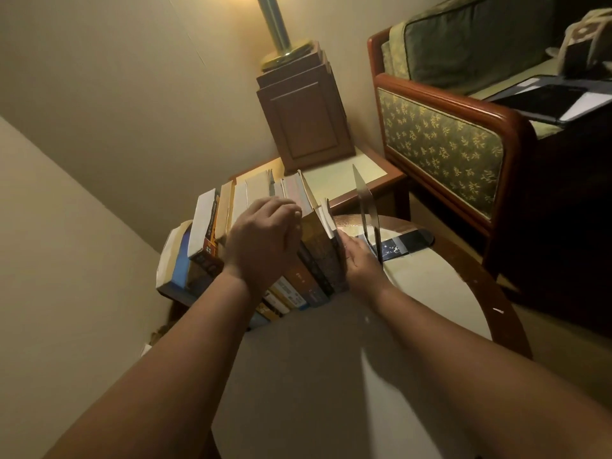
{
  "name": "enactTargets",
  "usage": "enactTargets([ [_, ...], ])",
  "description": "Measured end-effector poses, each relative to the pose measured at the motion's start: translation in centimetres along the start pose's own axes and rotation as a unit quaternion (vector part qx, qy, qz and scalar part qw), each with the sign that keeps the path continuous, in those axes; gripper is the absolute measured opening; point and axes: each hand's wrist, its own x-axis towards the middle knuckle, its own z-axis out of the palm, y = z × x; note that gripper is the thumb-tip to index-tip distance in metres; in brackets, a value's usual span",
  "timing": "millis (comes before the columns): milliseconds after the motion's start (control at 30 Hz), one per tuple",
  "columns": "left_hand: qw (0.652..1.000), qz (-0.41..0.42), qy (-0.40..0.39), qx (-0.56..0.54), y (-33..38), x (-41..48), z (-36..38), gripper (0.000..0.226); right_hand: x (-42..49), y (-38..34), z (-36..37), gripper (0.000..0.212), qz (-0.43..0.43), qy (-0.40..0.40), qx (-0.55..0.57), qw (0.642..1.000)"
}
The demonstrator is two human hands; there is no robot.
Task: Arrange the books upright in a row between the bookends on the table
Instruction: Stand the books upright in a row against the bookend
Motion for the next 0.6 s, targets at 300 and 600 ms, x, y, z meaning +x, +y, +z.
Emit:
enactTargets([
  [300,0.994,-0.057,-0.018,0.093,2.6,-6.8,0.8,0.063,-2.6,-1.0,-0.8,0.045,-0.048,0.023,-0.045,0.998],
  [600,0.988,-0.026,-0.085,0.122,2.7,-12.9,4.7,0.077,-2.1,-1.4,-0.5,0.096,-0.023,-0.055,-0.063,0.996],
])
